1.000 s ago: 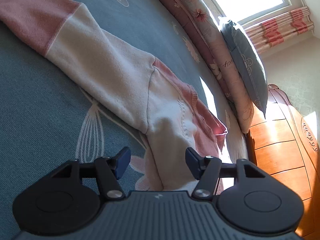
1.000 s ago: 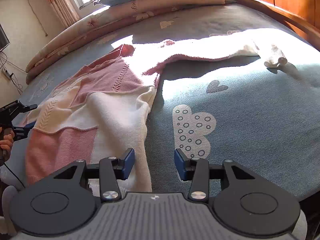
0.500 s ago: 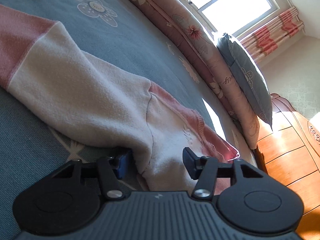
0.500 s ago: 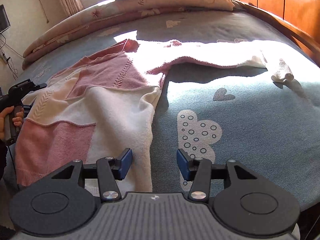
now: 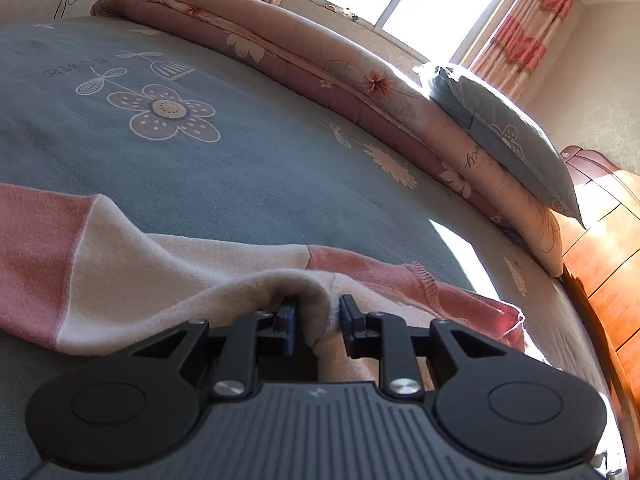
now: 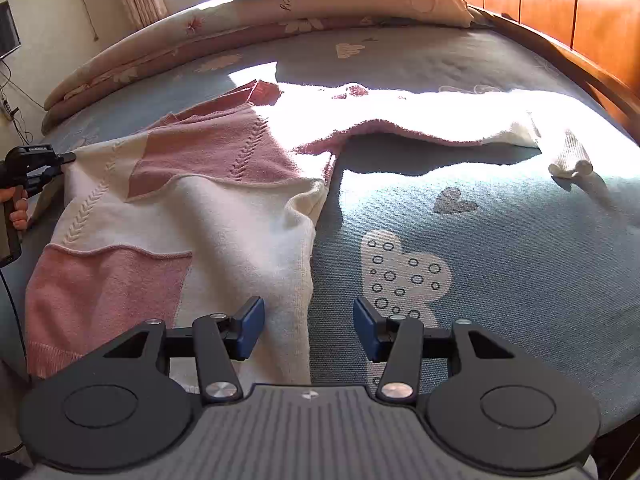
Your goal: Fold clothes
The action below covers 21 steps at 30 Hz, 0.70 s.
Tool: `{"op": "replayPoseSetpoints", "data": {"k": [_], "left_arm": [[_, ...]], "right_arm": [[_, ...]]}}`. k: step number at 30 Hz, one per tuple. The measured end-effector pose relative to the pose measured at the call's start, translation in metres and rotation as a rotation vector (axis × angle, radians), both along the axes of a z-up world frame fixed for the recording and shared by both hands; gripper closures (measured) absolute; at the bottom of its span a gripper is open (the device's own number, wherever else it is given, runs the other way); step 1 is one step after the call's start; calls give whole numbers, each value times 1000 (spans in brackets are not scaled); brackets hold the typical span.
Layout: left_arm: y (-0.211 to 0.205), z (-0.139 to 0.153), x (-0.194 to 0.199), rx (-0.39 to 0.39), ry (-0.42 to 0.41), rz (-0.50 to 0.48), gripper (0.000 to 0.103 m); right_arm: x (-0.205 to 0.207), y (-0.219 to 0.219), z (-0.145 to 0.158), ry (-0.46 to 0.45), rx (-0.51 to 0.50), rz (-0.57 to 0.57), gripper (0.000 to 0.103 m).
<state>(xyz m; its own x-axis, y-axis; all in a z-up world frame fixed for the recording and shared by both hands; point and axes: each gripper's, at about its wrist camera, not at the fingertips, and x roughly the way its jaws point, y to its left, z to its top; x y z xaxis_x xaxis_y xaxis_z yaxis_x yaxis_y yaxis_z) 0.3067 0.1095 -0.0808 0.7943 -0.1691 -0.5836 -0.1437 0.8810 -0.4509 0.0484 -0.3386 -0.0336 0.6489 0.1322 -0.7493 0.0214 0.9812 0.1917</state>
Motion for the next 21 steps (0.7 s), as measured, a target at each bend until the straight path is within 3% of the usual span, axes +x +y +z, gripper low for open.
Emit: {"op": "replayPoseSetpoints", "data": {"k": [4, 6, 10, 14, 17, 21], "left_arm": [[-12, -17, -2, 64, 68, -33, 77], [-15, -14, -13, 73, 72, -48, 64], [-15, 0, -45, 62, 88, -65, 53], [-24, 15, -77, 139, 133, -68, 26], [-34, 29, -106, 206, 128, -99, 25], [-34, 47, -142, 226, 89, -112, 23]], "right_arm": [[-3, 11, 6, -13, -36, 28, 49], [-7, 17, 12, -35, -75, 47, 49], [-12, 35, 29, -119, -139, 127, 49], [-10, 82, 37, -171, -127, 334, 48], [-7, 136, 35, -185, -103, 516, 46], [-5, 215, 22, -193, -97, 736, 44]]}}
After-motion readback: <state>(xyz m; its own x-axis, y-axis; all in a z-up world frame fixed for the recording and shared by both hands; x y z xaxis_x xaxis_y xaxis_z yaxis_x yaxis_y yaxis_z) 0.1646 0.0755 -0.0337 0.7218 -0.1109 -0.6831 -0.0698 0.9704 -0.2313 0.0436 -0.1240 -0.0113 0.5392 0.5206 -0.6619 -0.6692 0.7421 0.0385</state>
